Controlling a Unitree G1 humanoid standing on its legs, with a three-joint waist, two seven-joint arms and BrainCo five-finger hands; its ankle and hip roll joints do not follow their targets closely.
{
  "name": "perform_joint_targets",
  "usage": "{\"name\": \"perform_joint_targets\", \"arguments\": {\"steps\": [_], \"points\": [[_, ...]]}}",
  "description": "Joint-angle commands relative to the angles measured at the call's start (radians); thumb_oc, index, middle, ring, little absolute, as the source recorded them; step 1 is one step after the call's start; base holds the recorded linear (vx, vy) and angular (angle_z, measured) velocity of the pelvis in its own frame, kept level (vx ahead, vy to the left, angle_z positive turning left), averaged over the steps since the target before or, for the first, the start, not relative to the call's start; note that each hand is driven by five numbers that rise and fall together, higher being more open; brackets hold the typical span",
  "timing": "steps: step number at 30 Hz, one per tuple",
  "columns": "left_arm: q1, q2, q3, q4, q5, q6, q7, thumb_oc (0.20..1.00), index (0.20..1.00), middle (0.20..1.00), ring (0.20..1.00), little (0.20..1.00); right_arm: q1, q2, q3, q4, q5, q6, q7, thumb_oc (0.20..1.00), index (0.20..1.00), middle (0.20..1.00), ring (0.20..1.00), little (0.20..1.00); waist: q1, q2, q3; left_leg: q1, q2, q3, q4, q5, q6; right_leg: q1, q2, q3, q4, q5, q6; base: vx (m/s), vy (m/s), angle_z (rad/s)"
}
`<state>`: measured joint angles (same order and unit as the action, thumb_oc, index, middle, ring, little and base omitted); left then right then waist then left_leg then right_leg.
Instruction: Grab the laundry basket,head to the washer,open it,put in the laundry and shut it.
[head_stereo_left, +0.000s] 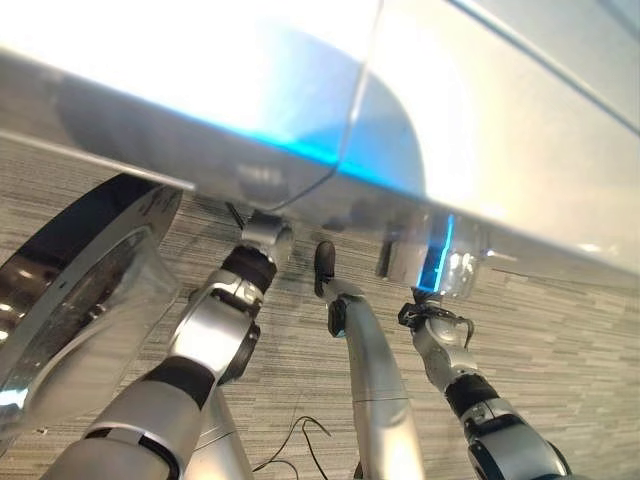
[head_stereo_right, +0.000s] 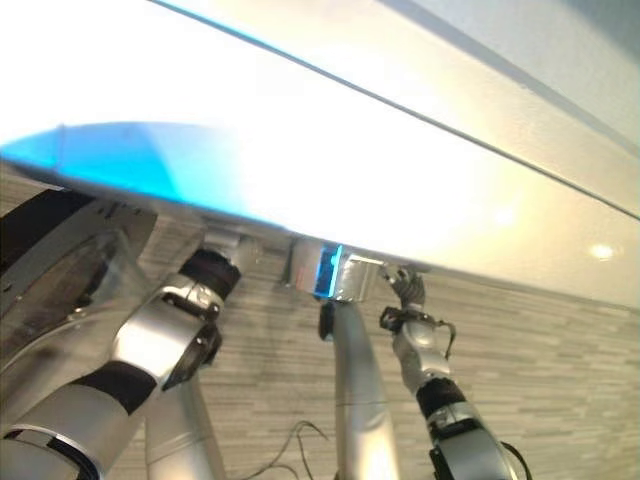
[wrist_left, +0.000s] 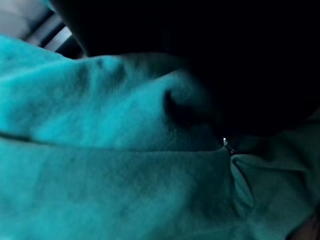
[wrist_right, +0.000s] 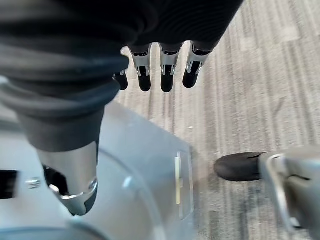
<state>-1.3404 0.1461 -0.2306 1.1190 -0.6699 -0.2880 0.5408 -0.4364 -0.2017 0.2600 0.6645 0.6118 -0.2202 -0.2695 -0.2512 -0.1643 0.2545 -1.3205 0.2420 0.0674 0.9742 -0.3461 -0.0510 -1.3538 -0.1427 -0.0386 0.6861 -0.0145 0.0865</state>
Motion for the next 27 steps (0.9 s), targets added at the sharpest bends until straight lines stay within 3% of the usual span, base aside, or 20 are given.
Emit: {"name": "perform_joint_targets", "arguments": {"steps": [1,2,3,5,6,7,8,12,13,14,16,17,19,25,27], "points": [[-0.165,0.086,0.011,-0.007,-0.085,-0.097,0.028,0.200,0.200,0.200,0.200,0.200,0.064,-0.030,0.028,-0.041,-0.005,-0.055,-0.012,1.000,1.000,1.000,1.000,1.000,-0.065,0.045,-0.072,0.017,0.064,-0.113,-0.002,-0.013,-0.040,0.027,-0.024,-0.024,0.069,-0.144,0.020,0.02,-0.086,-0.20],[-0.166,0.086,0.011,-0.005,-0.086,-0.097,0.026,0.200,0.200,0.200,0.200,0.200,0.063,-0.030,0.028,-0.041,-0.005,-0.055,-0.012,1.000,1.000,1.000,1.000,1.000,-0.065,0.046,-0.071,0.017,0.064,-0.113,-0.002,-0.013,-0.040,0.027,-0.024,-0.024,0.069,-0.143,0.020,0.03,-0.091,-0.11],[-0.212,0.151,0.011,-0.024,-0.136,-0.121,0.029,0.200,0.200,0.200,0.200,0.200,0.089,-0.049,0.027,-0.055,-0.018,-0.053,0.001,1.000,1.000,1.000,1.000,1.000,-0.072,0.047,-0.091,0.019,0.073,-0.117,-0.019,-0.005,-0.048,0.030,-0.022,-0.028,0.053,-0.137,0.024,0.02,-0.054,-0.05],[-0.229,0.192,-0.004,-0.036,-0.159,-0.127,0.009,0.200,0.200,0.200,0.200,0.200,0.116,-0.058,0.012,-0.036,-0.025,-0.050,0.008,1.000,1.000,1.000,1.000,1.000,-0.071,0.053,-0.109,0.022,0.077,-0.122,-0.032,0.007,-0.055,0.037,-0.023,-0.036,0.039,-0.129,0.027,0.02,-0.061,-0.05],[-0.218,0.193,-0.011,-0.041,-0.155,-0.128,0.004,0.291,0.291,0.291,0.291,0.291,0.127,-0.060,0.003,-0.028,-0.024,-0.051,0.008,1.000,1.000,1.000,1.000,1.000,-0.069,0.056,-0.115,0.023,0.075,-0.126,-0.039,0.012,-0.055,0.039,-0.023,-0.039,0.035,-0.127,0.026,0.00,-0.031,-0.04],[-0.218,0.193,-0.011,-0.041,-0.154,-0.128,0.004,0.953,0.953,0.953,0.953,0.953,0.127,-0.060,0.003,-0.028,-0.024,-0.051,0.008,1.000,1.000,1.000,1.000,1.000,-0.069,0.056,-0.115,0.023,0.075,-0.126,-0.039,0.012,-0.055,0.039,-0.023,-0.039,0.035,-0.127,0.026,0.00,-0.058,0.01],[-0.182,0.191,-0.038,-0.057,-0.117,-0.103,-0.024,1.000,1.000,1.000,1.000,1.000,0.142,-0.064,-0.011,-0.013,-0.024,-0.047,0.016,1.000,1.000,1.000,1.000,1.000,-0.064,0.061,-0.124,0.032,0.074,-0.132,-0.058,0.021,-0.057,0.052,-0.026,-0.047,0.028,-0.124,0.025,0.00,-0.040,0.02],[-0.110,0.182,-0.115,-0.116,-0.009,-0.062,-0.082,1.000,1.000,1.000,1.000,1.000,0.151,-0.063,-0.039,0.013,-0.015,-0.034,0.038,1.000,1.000,1.000,1.000,1.000,-0.046,0.073,-0.130,0.054,0.061,-0.139,-0.104,0.037,-0.054,0.085,-0.036,-0.062,-0.004,-0.119,0.021,-0.01,-0.051,0.11],[-0.016,0.155,-0.208,-0.218,0.170,-0.019,-0.093,1.000,1.000,1.000,1.000,1.000,0.151,-0.058,-0.054,0.030,-0.005,-0.028,0.056,1.000,1.000,1.000,1.000,1.000,-0.024,0.085,-0.127,0.067,0.046,-0.145,-0.133,0.049,-0.049,0.105,-0.044,-0.070,-0.021,-0.115,0.020,0.00,-0.044,0.17],[0.047,0.148,-0.247,-0.275,0.255,0.003,-0.107,1.000,1.000,1.000,1.000,1.000,0.152,-0.057,-0.062,0.032,0.000,-0.025,0.065,1.000,1.000,1.000,1.000,1.000,-0.012,0.089,-0.123,0.076,0.041,-0.146,-0.155,0.056,-0.048,0.118,-0.048,-0.075,-0.034,-0.115,0.020,0.00,-0.044,0.28],[0.147,0.128,-0.315,-0.384,0.392,0.047,-0.147,1.000,1.000,1.000,1.000,1.000,0.142,-0.060,-0.078,0.032,0.016,-0.020,0.079,1.000,1.000,1.000,1.000,1.000,0.012,0.098,-0.111,0.109,0.028,-0.146,-0.203,0.068,-0.045,0.154,-0.057,-0.083,-0.066,-0.111,0.022,0.00,-0.011,0.28],[0.150,0.128,-0.316,-0.388,0.394,0.049,-0.146,1.000,1.000,1.000,1.000,1.000,0.143,-0.059,-0.078,0.032,0.016,-0.020,0.080,1.000,1.000,1.000,1.000,1.000,0.013,0.097,-0.110,0.113,0.027,-0.146,-0.205,0.069,-0.045,0.157,-0.057,-0.083,-0.068,-0.110,0.022,0.00,0.014,0.42],[0.266,0.133,-0.385,-0.562,0.530,0.095,-0.263,1.000,1.000,1.000,1.000,1.000,0.132,-0.072,-0.097,0.042,0.029,0.005,0.114,1.000,1.000,1.000,1.000,1.000,0.054,0.116,-0.083,0.179,0.007,-0.137,-0.286,0.096,-0.046,0.220,-0.069,-0.090,-0.114,-0.106,0.028,0.00,0.049,0.45],[0.410,0.203,-0.484,-0.801,0.570,0.171,-0.537,1.000,1.000,1.000,1.000,1.000,0.128,-0.121,-0.134,0.119,0.004,0.087,0.174,1.000,1.000,1.000,1.000,1.000,0.097,0.140,-0.038,0.384,-0.035,-0.112,-0.468,0.159,-0.057,0.409,-0.085,-0.111,-0.253,-0.068,0.046,0.00,0.055,0.20],[0.425,0.222,-0.501,-0.833,0.563,0.182,-0.576,1.000,1.000,1.000,1.000,1.000,0.134,-0.129,-0.139,0.135,0.000,0.101,0.188,1.000,1.000,1.000,1.000,1.000,0.100,0.144,-0.036,0.423,-0.040,-0.110,-0.501,0.169,-0.059,0.446,-0.086,-0.116,-0.278,-0.061,0.049,0.01,0.030,0.08]]}}
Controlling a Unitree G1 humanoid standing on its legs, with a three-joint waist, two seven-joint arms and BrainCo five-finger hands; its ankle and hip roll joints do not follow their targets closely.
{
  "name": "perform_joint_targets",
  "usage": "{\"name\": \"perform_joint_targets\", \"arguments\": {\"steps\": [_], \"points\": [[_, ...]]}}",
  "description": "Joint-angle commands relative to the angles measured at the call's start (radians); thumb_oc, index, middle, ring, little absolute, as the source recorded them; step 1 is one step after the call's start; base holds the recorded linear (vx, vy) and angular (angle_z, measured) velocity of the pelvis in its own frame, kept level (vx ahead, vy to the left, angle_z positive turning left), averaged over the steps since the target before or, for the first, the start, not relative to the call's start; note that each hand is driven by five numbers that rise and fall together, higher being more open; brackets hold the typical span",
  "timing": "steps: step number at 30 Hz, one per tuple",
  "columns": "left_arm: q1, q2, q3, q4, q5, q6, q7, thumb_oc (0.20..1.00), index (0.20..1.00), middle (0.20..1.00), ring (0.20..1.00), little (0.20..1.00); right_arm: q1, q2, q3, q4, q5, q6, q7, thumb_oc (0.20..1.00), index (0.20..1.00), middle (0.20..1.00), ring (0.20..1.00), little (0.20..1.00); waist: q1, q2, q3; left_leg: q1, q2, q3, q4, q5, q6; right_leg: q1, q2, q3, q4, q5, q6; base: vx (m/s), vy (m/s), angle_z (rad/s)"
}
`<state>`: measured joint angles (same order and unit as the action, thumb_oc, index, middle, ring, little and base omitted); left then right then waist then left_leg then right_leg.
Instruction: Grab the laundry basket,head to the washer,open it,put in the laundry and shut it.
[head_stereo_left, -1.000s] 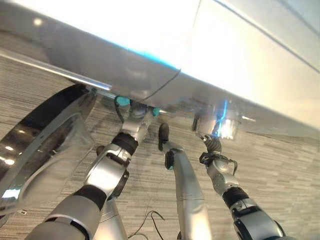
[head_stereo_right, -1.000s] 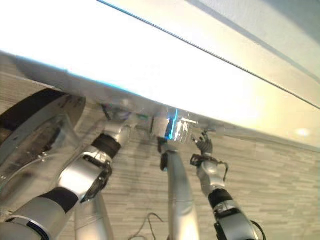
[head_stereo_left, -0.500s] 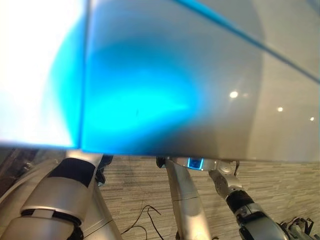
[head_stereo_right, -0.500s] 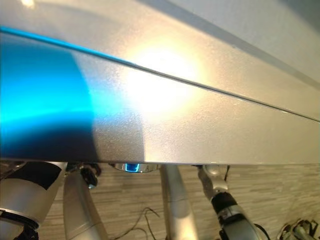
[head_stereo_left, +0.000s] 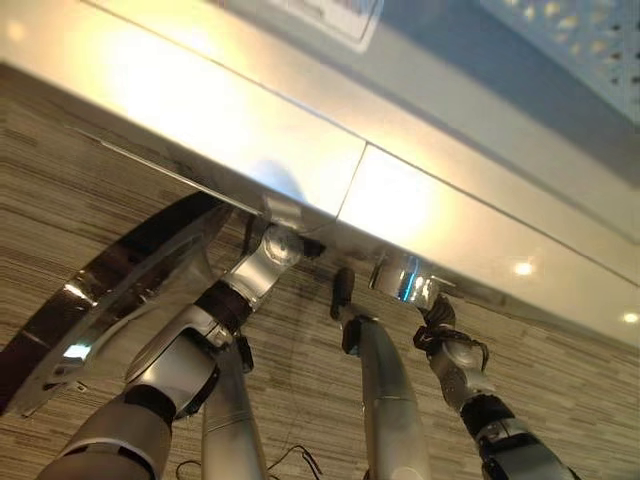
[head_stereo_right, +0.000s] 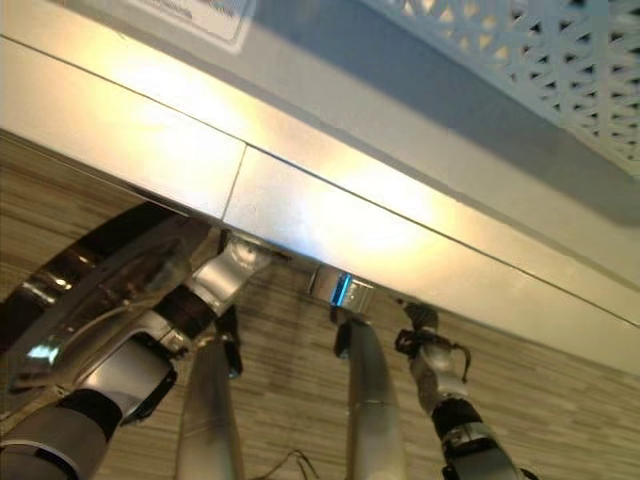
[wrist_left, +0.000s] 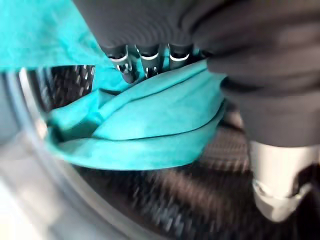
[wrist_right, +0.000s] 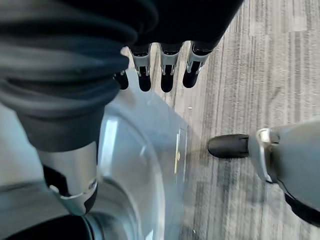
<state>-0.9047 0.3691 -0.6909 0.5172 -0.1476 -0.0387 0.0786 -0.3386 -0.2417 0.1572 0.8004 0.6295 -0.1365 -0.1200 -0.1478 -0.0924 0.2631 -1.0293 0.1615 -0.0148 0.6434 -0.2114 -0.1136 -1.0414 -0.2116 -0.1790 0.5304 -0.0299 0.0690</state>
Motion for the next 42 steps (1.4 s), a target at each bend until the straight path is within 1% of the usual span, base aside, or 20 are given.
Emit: {"name": "perform_joint_targets", "arguments": {"steps": [1,3,4,6,9,15,16,18,19,22,27,31,34,35,36,37,39,40,41,42], "points": [[0.000,0.021,-0.052,-0.265,0.017,-0.066,-0.146,1.000,1.000,1.000,1.000,1.000,0.041,-0.094,-0.041,0.014,-0.023,0.024,0.048,1.000,1.000,1.000,1.000,1.000,0.001,0.074,-0.042,0.170,0.036,-0.025,-0.199,0.045,0.001,0.173,-0.019,0.020,-0.148,-0.040,0.070,0.02,0.022,0.13],[0.039,0.067,-0.066,-0.341,-0.061,-0.069,-0.196,1.000,1.000,1.000,1.000,1.000,0.051,-0.107,-0.044,0.076,-0.051,0.039,0.071,1.000,1.000,1.000,1.000,1.000,0.013,0.082,-0.038,0.253,0.021,-0.022,-0.269,0.068,-0.003,0.254,-0.028,0.007,-0.203,-0.023,0.076,0.01,0.031,0.14],[0.050,0.083,-0.074,-0.371,-0.084,-0.064,-0.220,1.000,1.000,1.000,1.000,1.000,0.051,-0.109,-0.045,0.095,-0.064,0.045,0.077,1.000,1.000,1.000,1.000,1.000,0.013,0.079,-0.034,0.274,0.009,-0.014,-0.301,0.104,0.001,0.280,-0.037,-0.004,-0.237,0.006,0.071,-0.05,0.024,0.11],[0.066,0.103,-0.075,-0.389,-0.096,-0.066,-0.226,1.000,1.000,1.000,1.000,1.000,0.056,-0.110,-0.044,0.106,-0.074,0.050,0.082,1.000,1.000,1.000,1.000,1.000,0.014,0.079,-0.032,0.304,0.005,-0.009,-0.329,0.116,0.000,0.309,-0.042,-0.009,-0.258,0.014,0.074,-0.02,0.030,0.12],[0.132,0.135,-0.050,-0.424,-0.136,-0.061,-0.243,1.000,1.000,1.000,1.000,1.000,0.071,-0.096,-0.048,0.174,-0.088,0.063,0.100,1.000,1.000,1.000,1.000,1.000,0.029,0.084,-0.035,0.402,-0.009,0.001,-0.402,0.143,-0.004,0.406,-0.050,-0.025,-0.313,0.029,0.084,0.05,0.038,0.02],[0.241,0.184,-0.010,-0.461,-0.163,-0.056,-0.262,1.000,1.000,1.000,1.000,1.000,0.097,-0.064,-0.048,0.228,-0.108,0.074,0.125,1.000,1.000,1.000,1.000,1.000,0.045,0.090,-0.036,0.490,-0.016,0.006,-0.446,0.155,-0.002,0.497,-0.062,-0.046,-0.336,0.033,0.088,0.05,0.021,0.08],[0.271,0.210,-0.002,-0.482,-0.181,-0.054,-0.274,1.000,1.000,1.000,1.000,1.000,0.104,-0.062,-0.054,0.246,-0.109,0.077,0.129,1.000,1.000,1.000,1.000,1.000,0.052,0.094,-0.033,0.508,-0.017,0.006,-0.444,0.153,-0.002,0.516,-0.067,-0.047,-0.327,0.027,0.088,0.02,0.014,0.08],[0.294,0.221,0.002,-0.490,-0.195,-0.052,-0.276,1.000,1.000,1.000,1.000,1.000,0.107,-0.058,-0.060,0.250,-0.108,0.080,0.129,1.000,1.000,1.000,1.000,1.000,0.056,0.096,-0.028,0.511,-0.018,0.003,-0.438,0.151,-0.002,0.522,-0.069,-0.047,-0.320,0.021,0.086,0.00,0.009,0.08],[0.324,0.230,0.019,-0.489,-0.234,-0.057,-0.265,1.000,1.000,1.000,1.000,1.000,0.100,-0.052,-0.061,0.247,-0.101,0.079,0.124,1.000,1.000,1.000,1.000,1.000,0.060,0.099,-0.016,0.498,-0.021,0.001,-0.420,0.148,-0.002,0.508,-0.072,-0.043,-0.300,0.012,0.082,-0.02,0.005,0.08],[0.331,0.222,0.033,-0.477,-0.253,-0.060,-0.250,1.000,1.000,1.000,1.000,1.000,0.084,-0.048,-0.061,0.240,-0.089,0.075,0.117,1.000,1.000,1.000,1.000,1.000,0.062,0.099,-0.008,0.475,-0.022,-0.003,-0.404,0.147,-0.001,0.490,-0.071,-0.040,-0.285,0.006,0.079,-0.04,-0.008,0.07],[0.343,0.154,0.090,-0.423,-0.212,-0.058,-0.181,1.000,1.000,1.000,1.000,1.000,0.058,-0.037,-0.054,0.194,-0.063,0.065,0.095,1.000,1.000,1.000,1.000,1.000,0.064,0.094,0.013,0.430,-0.013,-0.004,-0.407,0.166,-0.004,0.439,-0.056,-0.031,-0.277,-0.003,0.069,-0.02,-0.033,0.02],[0.352,0.089,0.117,-0.389,-0.238,-0.069,-0.143,1.000,1.000,1.000,1.000,1.000,0.045,-0.046,-0.049,0.133,-0.050,0.049,0.074,1.000,1.000,1.000,1.000,1.000,0.064,0.086,0.026,0.402,0.007,-0.001,-0.441,0.194,-0.011,0.389,-0.034,-0.025,-0.283,-0.004,0.065,-0.04,-0.066,-0.01],[0.317,-0.004,0.123,-0.294,-0.250,-0.085,-0.075,1.000,1.000,1.000,1.000,1.000,0.025,-0.053,-0.053,0.081,-0.031,0.024,0.032,1.000,1.000,1.000,1.000,1.000,0.053,0.074,0.040,0.380,0.028,-0.002,-0.474,0.219,-0.019,0.347,-0.012,-0.028,-0.295,-0.002,0.063,-0.03,-0.146,-0.15],[0.292,-0.066,0.124,-0.230,-0.253,-0.100,-0.034,1.000,1.000,1.000,1.000,1.000,0.023,-0.053,-0.052,0.043,-0.018,0.003,0.013,1.000,1.000,1.000,1.000,1.000,0.044,0.067,0.052,0.366,0.037,0.001,-0.491,0.234,-0.030,0.326,-0.004,-0.029,-0.295,-0.004,0.063,0.00,-0.148,-0.13],[0.281,-0.093,0.119,-0.199,-0.252,-0.105,-0.013,1.000,1.000,1.000,1.000,1.000,0.022,-0.049,-0.050,0.035,-0.011,-0.004,0.002,1.000,1.000,1.000,1.000,1.000,0.039,0.065,0.055,0.361,0.041,0.003,-0.498,0.241,-0.034,0.314,0.000,-0.030,-0.293,-0.004,0.063,-0.01,-0.140,-0.09],[0.268,-0.117,0.116,-0.167,-0.254,-0.115,0.010,1.000,1.000,1.000,1.000,1.000,0.021,-0.043,-0.046,0.025,-0.002,-0.015,-0.009,1.000,1.000,1.000,1.000,1.000,0.033,0.060,0.056,0.357,0.044,0.005,-0.502,0.243,-0.037,0.307,0.004,-0.031,-0.294,-0.004,0.063,0.07,-0.112,-0.06],[0.255,-0.164,0.118,-0.125,-0.281,-0.143,0.049,1.000,1.000,1.000,1.000,1.000,0.035,-0.030,-0.028,-0.005,0.007,-0.036,-0.022,1.000,1.000,1.000,1.000,1.000,0.022,0.050,0.057,0.359,0.064,0.008,-0.503,0.224,-0.051,0.295,0.017,-0.030,-0.282,-0.026,0.067,0.07,-0.149,-0.02],[0.218,-0.197,0.109,-0.067,-0.254,-0.173,0.098,1.000,1.000,1.000,1.000,1.000,0.037,-0.018,-0.009,-0.011,0.026,-0.065,-0.034,1.000,1.000,1.000,1.000,1.000,0.005,0.028,0.057,0.339,0.078,0.009,-0.492,0.224,-0.059,0.270,0.026,-0.032,-0.276,-0.023,0.066,-0.01,-0.173,-0.01],[0.179,-0.208,0.085,-0.029,-0.181,-0.191,0.127,1.000,1.000,1.000,1.000,1.000,0.034,-0.014,0.008,-0.011,0.036,-0.084,-0.039,1.000,1.000,1.000,1.000,1.000,-0.009,0.013,0.054,0.328,0.086,0.006,-0.482,0.219,-0.062,0.255,0.036,-0.029,-0.272,-0.021,0.063,-0.02,-0.194,-0.01],[0.090,-0.224,0.010,0.091,0.023,-0.184,0.166,1.000,1.000,1.000,1.000,1.000,0.025,-0.020,0.041,-0.018,0.043,-0.114,-0.035,1.000,1.000,1.000,1.000,1.000,-0.039,-0.017,0.042,0.313,0.107,0.009,-0.463,0.209,-0.068,0.234,0.051,-0.022,-0.266,-0.017,0.063,-0.02,-0.121,-0.01]]}}
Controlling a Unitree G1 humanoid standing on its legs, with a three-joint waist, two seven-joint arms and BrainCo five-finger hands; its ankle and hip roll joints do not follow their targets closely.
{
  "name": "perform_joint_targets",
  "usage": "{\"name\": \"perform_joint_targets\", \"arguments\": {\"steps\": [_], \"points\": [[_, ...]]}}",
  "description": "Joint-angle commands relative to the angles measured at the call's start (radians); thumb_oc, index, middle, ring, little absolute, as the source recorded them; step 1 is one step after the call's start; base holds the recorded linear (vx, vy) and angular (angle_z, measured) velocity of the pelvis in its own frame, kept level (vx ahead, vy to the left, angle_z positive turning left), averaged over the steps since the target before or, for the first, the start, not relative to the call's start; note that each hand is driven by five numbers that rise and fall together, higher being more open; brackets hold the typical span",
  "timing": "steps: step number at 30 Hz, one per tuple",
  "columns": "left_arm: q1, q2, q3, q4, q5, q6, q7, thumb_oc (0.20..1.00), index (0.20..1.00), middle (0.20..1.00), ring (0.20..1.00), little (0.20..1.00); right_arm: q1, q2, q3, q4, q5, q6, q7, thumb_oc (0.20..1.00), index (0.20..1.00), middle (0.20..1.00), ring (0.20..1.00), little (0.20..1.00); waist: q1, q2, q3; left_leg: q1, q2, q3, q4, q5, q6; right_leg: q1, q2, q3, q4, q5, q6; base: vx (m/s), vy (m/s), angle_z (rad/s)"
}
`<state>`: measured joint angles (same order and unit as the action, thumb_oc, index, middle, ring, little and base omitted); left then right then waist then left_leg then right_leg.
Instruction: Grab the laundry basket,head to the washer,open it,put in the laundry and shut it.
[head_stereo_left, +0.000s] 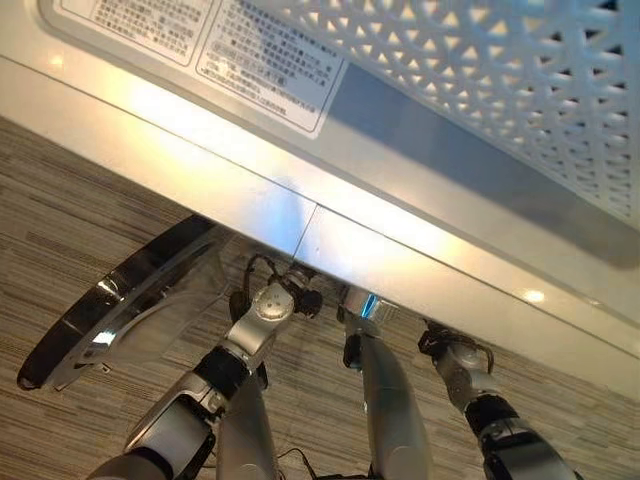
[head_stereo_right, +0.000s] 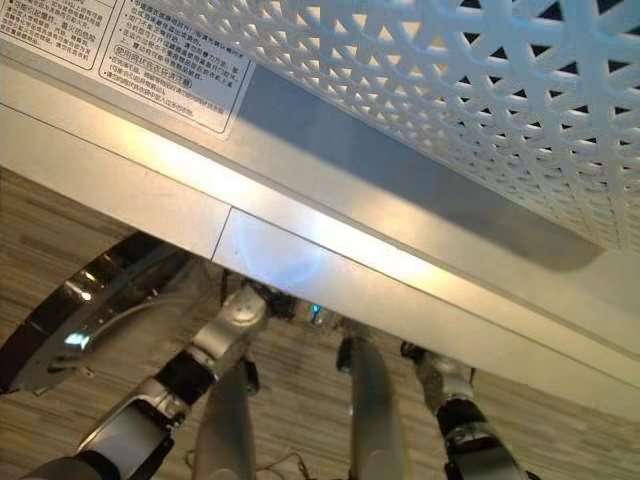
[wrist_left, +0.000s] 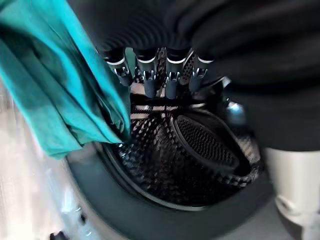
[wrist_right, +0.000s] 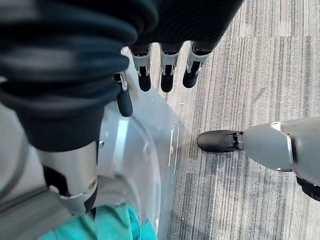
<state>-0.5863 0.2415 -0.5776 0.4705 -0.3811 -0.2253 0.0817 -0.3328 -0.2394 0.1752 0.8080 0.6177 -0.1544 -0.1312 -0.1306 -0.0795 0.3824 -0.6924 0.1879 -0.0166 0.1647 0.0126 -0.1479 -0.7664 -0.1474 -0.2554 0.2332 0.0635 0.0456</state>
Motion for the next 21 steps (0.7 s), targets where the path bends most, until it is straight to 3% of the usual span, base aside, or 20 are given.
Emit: {"name": "perform_joint_targets", "arguments": {"steps": [1,2,4,6,7,9,10,12,13,16,17,19,21], "points": [[-0.294,-0.084,-0.150,0.201,0.402,0.020,0.199,1.000,1.000,1.000,1.000,1.000,0.013,-0.033,0.039,-0.029,0.058,-0.110,-0.025,1.000,1.000,1.000,1.000,1.000,-0.072,-0.042,-0.087,-0.032,0.093,0.009,0.023,-0.019,-0.035,-0.055,-0.006,0.059,0.034,-0.107,0.088,-0.04,-0.084,-0.02],[-0.398,-0.091,-0.246,0.343,0.611,0.057,0.208,1.000,1.000,1.000,1.000,1.000,-0.001,-0.049,0.063,-0.033,0.043,-0.121,-0.018,1.000,1.000,1.000,1.000,1.000,-0.091,-0.054,-0.097,-0.043,0.108,0.013,0.030,-0.024,-0.036,-0.071,0.002,0.066,0.043,-0.104,0.090,-0.04,-0.021,-0.06],[-0.559,-0.064,-0.344,0.520,0.878,0.125,0.284,1.000,1.000,1.000,1.000,1.000,-0.011,-0.074,0.101,-0.041,0.036,-0.139,-0.021,1.000,1.000,1.000,1.000,1.000,-0.117,-0.065,-0.120,-0.059,0.125,0.018,0.037,-0.029,-0.034,-0.093,0.008,0.070,0.052,-0.090,0.094,-0.04,-0.006,-0.25],[-0.670,-0.044,-0.432,0.641,1.104,0.184,0.287,1.000,1.000,1.000,1.000,1.000,-0.014,-0.093,0.141,-0.047,0.036,-0.141,0.004,1.000,1.000,1.000,1.000,1.000,-0.140,-0.069,-0.141,-0.056,0.142,0.025,0.035,-0.030,-0.035,-0.096,0.011,0.069,0.053,-0.084,0.100,-0.02,-0.032,-0.40],[-0.726,0.017,-0.297,0.597,0.965,0.202,0.311,1.000,1.000,1.000,1.000,1.000,0.059,-0.115,0.110,-0.080,0.061,-0.129,0.031,1.000,1.000,1.000,1.000,1.000,-0.141,-0.065,-0.162,-0.039,0.146,0.027,0.031,-0.022,-0.042,-0.077,0.009,0.053,0.040,-0.083,0.107,0.00,-0.061,-0.37],[-0.721,0.037,-0.280,0.537,0.942,0.198,0.307,1.000,1.000,1.000,1.000,1.000,0.089,-0.123,0.097,-0.083,0.054,-0.122,0.039,1.000,1.000,1.000,1.000,1.000,-0.137,-0.060,-0.163,-0.028,0.144,0.027,0.025,-0.021,-0.044,-0.066,0.009,0.048,0.036,-0.086,0.110,0.01,-0.034,-0.23],[-0.680,0.095,-0.247,0.357,0.918,0.174,0.300,1.000,1.000,1.000,1.000,1.000,0.124,-0.121,0.067,-0.062,0.036,-0.114,0.038,1.000,1.000,1.000,1.000,1.000,-0.118,-0.047,-0.163,-0.003,0.132,0.024,0.005,-0.015,-0.044,-0.039,0.004,0.038,0.024,-0.090,0.113,-0.04,0.009,-0.10],[-0.646,0.118,-0.226,0.260,0.907,0.160,0.295,1.000,1.000,1.000,1.000,1.000,0.127,-0.110,0.054,-0.045,0.031,-0.109,0.039,1.000,1.000,1.000,1.000,1.000,-0.109,-0.045,-0.160,-0.001,0.116,0.027,-0.004,0.011,-0.039,-0.030,-0.005,0.031,0.007,-0.067,0.104,-0.04,0.037,0.04],[-0.556,0.139,-0.194,0.126,0.897,0.134,0.280,1.000,1.000,1.000,1.000,1.000,0.128,-0.096,0.036,-0.011,0.015,-0.098,0.034,1.000,1.000,1.000,1.000,1.000,-0.087,-0.030,-0.157,0.027,0.099,0.030,-0.021,0.013,-0.037,0.003,-0.010,0.027,-0.005,-0.069,0.103,0.02,0.051,0.14],[-0.446,0.171,-0.168,0.000,0.876,0.103,0.249,1.000,1.000,1.000,1.000,1.000,0.140,-0.082,0.020,0.018,0.005,-0.081,0.034,1.000,1.000,1.000,1.000,1.000,-0.066,-0.018,-0.153,0.074,0.083,0.035,-0.044,0.015,-0.034,0.057,-0.017,0.023,-0.027,-0.068,0.103,0.04,0.090,0.12],[-0.330,0.184,-0.126,-0.101,0.817,0.072,0.207,1.000,1.000,1.000,1.000,1.000,0.149,-0.067,-0.002,0.050,0.003,-0.064,0.038,1.000,1.000,1.000,1.000,1.000,-0.043,-0.007,-0.156,0.118,0.068,0.037,-0.062,0.012,-0.030,0.107,-0.022,0.016,-0.047,-0.065,0.103,0.05,0.095,0.10],[-0.288,0.183,-0.114,-0.132,0.796,0.063,0.193,1.000,1.000,1.000,1.000,1.000,0.149,-0.060,-0.011,0.061,0.001,-0.055,0.040,1.000,1.000,1.000,1.000,1.000,-0.034,-0.002,-0.157,0.132,0.064,0.036,-0.066,0.011,-0.028,0.125,-0.025,0.015,-0.050,-0.066,0.102,0.06,0.092,0.07],[-0.180,0.198,-0.095,-0.248,0.736,0.048,0.109,1.000,1.000,1.000,1.000,1.000,0.139,-0.044,-0.036,0.100,-0.004,-0.029,0.046,1.000,1.000,1.000,1.000,1.000,-0.004,0.016,-0.156,0.194,0.047,0.038,-0.087,0.005,-0.021,0.208,-0.037,0.009,-0.074,-0.066,0.104,0.07,0.129,0.07]]}}
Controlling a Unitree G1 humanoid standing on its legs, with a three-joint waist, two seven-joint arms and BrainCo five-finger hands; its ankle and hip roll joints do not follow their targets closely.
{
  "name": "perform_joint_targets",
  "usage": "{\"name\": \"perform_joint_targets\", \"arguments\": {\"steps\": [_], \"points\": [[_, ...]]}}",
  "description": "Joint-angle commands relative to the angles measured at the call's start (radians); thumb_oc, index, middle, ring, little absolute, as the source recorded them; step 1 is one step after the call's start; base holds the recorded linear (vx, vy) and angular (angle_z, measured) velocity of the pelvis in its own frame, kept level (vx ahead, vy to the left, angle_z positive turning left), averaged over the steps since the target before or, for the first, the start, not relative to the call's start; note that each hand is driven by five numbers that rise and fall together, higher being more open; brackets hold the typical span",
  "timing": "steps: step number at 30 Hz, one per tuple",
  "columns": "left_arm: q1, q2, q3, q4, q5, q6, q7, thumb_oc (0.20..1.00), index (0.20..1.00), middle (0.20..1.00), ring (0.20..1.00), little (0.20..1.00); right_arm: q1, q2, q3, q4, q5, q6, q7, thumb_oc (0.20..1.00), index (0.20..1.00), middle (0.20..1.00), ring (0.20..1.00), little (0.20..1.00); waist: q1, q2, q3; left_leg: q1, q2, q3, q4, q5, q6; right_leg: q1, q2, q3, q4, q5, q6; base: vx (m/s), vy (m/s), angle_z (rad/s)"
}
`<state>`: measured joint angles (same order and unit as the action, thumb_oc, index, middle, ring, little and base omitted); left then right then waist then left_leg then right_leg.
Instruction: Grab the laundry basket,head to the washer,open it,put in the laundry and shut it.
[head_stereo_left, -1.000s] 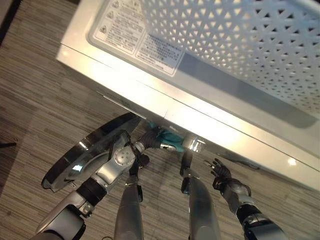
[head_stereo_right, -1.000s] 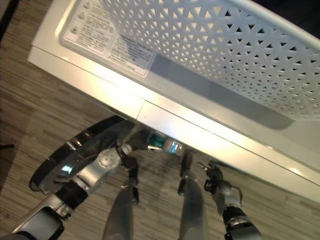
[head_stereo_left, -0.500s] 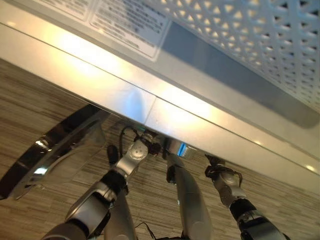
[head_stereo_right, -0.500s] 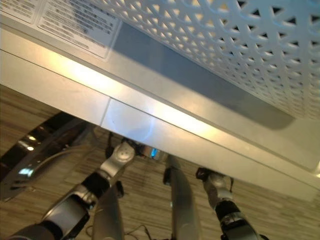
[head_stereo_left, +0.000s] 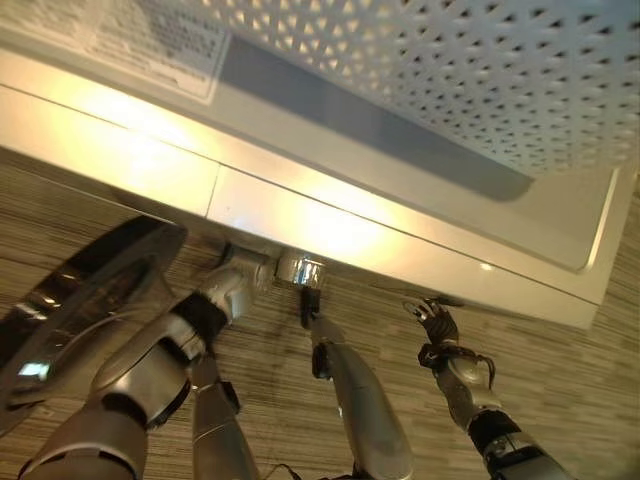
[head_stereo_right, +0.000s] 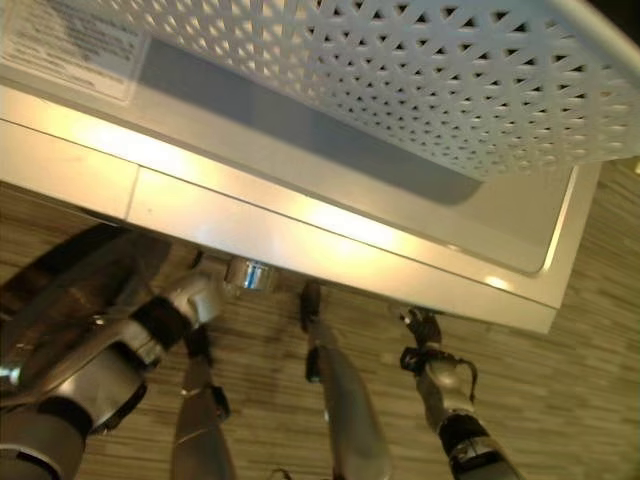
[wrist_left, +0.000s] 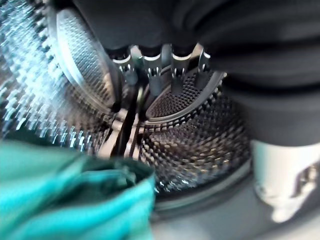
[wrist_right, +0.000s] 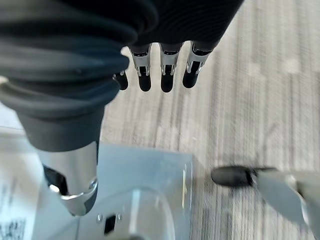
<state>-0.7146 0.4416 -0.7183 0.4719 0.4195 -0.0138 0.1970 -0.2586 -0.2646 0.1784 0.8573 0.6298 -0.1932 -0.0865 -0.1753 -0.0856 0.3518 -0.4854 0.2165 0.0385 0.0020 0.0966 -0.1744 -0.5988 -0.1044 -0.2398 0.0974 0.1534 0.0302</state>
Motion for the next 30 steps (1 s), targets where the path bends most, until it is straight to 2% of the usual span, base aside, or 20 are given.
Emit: {"name": "perform_joint_targets", "arguments": {"steps": [1,3,5,9,11,12,15,19,20,22,24,30], "points": [[-0.052,-0.001,0.046,-0.249,-0.065,-0.163,-0.006,1.000,1.000,1.000,1.000,1.000,0.065,-0.019,-0.040,0.050,-0.017,0.010,0.002,1.000,1.000,1.000,1.000,1.000,0.041,0.022,-0.125,-0.011,0.018,-0.017,0.075,-0.079,0.005,0.042,-0.080,-0.006,0.062,-0.156,0.119,0.04,0.085,0.07],[0.036,0.009,0.057,-0.329,-0.141,-0.174,-0.078,1.000,1.000,1.000,1.000,1.000,0.062,-0.014,-0.046,0.078,-0.044,0.037,0.009,1.000,1.000,1.000,1.000,1.000,0.066,0.031,-0.131,0.042,0.007,-0.017,0.075,-0.092,0.014,0.109,-0.090,-0.016,0.058,-0.161,0.119,0.10,0.103,0.09],[0.058,0.014,0.062,-0.349,-0.159,-0.168,-0.105,1.000,1.000,1.000,1.000,1.000,0.062,-0.011,-0.042,0.089,-0.061,0.047,0.014,1.000,1.000,1.000,1.000,1.000,0.069,0.032,-0.134,0.060,0.003,-0.017,0.071,-0.090,0.018,0.134,-0.093,-0.017,0.049,-0.157,0.120,0.08,0.079,0.12],[0.211,0.027,0.090,-0.394,-0.287,-0.130,-0.241,1.000,1.000,1.000,1.000,1.000,0.078,-0.002,-0.008,0.147,-0.168,0.111,0.043,1.000,1.000,1.000,1.000,1.000,0.098,0.036,-0.145,0.174,0.004,-0.017,0.061,-0.109,0.027,0.277,-0.095,-0.027,0.014,-0.165,0.123,0.11,0.067,0.14],[0.304,0.033,0.128,-0.402,-0.382,-0.117,-0.269,1.000,1.000,1.000,1.000,1.000,0.101,-0.002,0.009,0.163,-0.224,0.132,0.056,1.000,1.000,1.000,1.000,1.000,0.109,0.041,-0.155,0.225,0.005,-0.013,0.049,-0.116,0.030,0.336,-0.089,-0.030,-0.013,-0.168,0.125,0.10,0.047,0.11],[0.305,0.034,0.129,-0.404,-0.382,-0.117,-0.270,1.000,1.000,1.000,1.000,1.000,0.102,-0.002,0.010,0.162,-0.224,0.132,0.056,1.000,1.000,1.000,1.000,1.000,0.108,0.040,-0.156,0.225,0.003,-0.014,0.046,-0.112,0.031,0.337,-0.090,-0.030,-0.017,-0.164,0.125,0.07,0.044,0.22],[0.484,0.050,0.230,-0.376,-0.497,-0.096,-0.288,1.000,1.000,1.000,1.000,1.000,0.140,0.004,-0.007,0.211,-0.260,0.159,0.080,1.000,1.000,1.000,1.000,1.000,0.121,0.050,-0.193,0.305,-0.012,-0.004,0.012,-0.112,0.044,0.416,-0.091,-0.026,-0.074,-0.144,0.132,0.11,0.095,0.15],[0.596,0.059,0.305,-0.321,-0.504,-0.077,-0.281,1.000,1.000,1.000,1.000,1.000,0.183,0.008,-0.037,0.244,-0.272,0.169,0.092,1.000,1.000,1.000,1.000,1.000,0.129,0.056,-0.219,0.372,-0.021,0.010,-0.022,-0.109,0.049,0.474,-0.092,-0.021,-0.124,-0.125,0.138,0.08,0.065,-0.04],[0.655,0.065,0.349,-0.286,-0.463,-0.069,-0.278,1.000,1.000,1.000,1.000,1.000,0.202,0.010,-0.065,0.278,-0.280,0.176,0.093,1.000,1.000,1.000,1.000,1.000,0.135,0.061,-0.235,0.399,-0.025,0.016,-0.038,-0.112,0.051,0.502,-0.095,-0.022,-0.147,-0.119,0.142,0.04,0.048,-0.02],[0.687,0.064,0.368,-0.262,-0.433,-0.068,-0.274,1.000,1.000,1.000,1.000,1.000,0.215,0.014,-0.077,0.302,-0.290,0.176,0.093,1.000,1.000,1.000,1.000,1.000,0.139,0.063,-0.241,0.420,-0.029,0.022,-0.048,-0.116,0.054,0.519,-0.097,-0.023,-0.160,-0.115,0.146,0.06,0.077,-0.05],[0.765,0.054,0.423,-0.158,-0.359,-0.051,-0.270,1.000,1.000,1.000,1.000,1.000,0.241,0.018,-0.116,0.369,-0.309,0.192,0.097,1.000,1.000,1.000,1.000,1.000,0.149,0.068,-0.261,0.455,-0.045,0.027,-0.053,-0.133,0.064,0.551,-0.107,-0.015,-0.177,-0.107,0.155,0.05,0.109,-0.12],[0.831,0.011,0.494,-0.113,-0.373,-0.039,-0.235,1.000,1.000,1.000,1.000,1.000,0.266,0.031,-0.111,0.389,-0.325,0.205,0.103,1.000,1.000,1.000,1.000,1.000,0.160,0.069,-0.273,0.482,-0.048,0.011,-0.066,-0.131,0.068,0.580,-0.101,-0.012,-0.169,-0.128,0.147,0.01,0.003,0.01]]}}
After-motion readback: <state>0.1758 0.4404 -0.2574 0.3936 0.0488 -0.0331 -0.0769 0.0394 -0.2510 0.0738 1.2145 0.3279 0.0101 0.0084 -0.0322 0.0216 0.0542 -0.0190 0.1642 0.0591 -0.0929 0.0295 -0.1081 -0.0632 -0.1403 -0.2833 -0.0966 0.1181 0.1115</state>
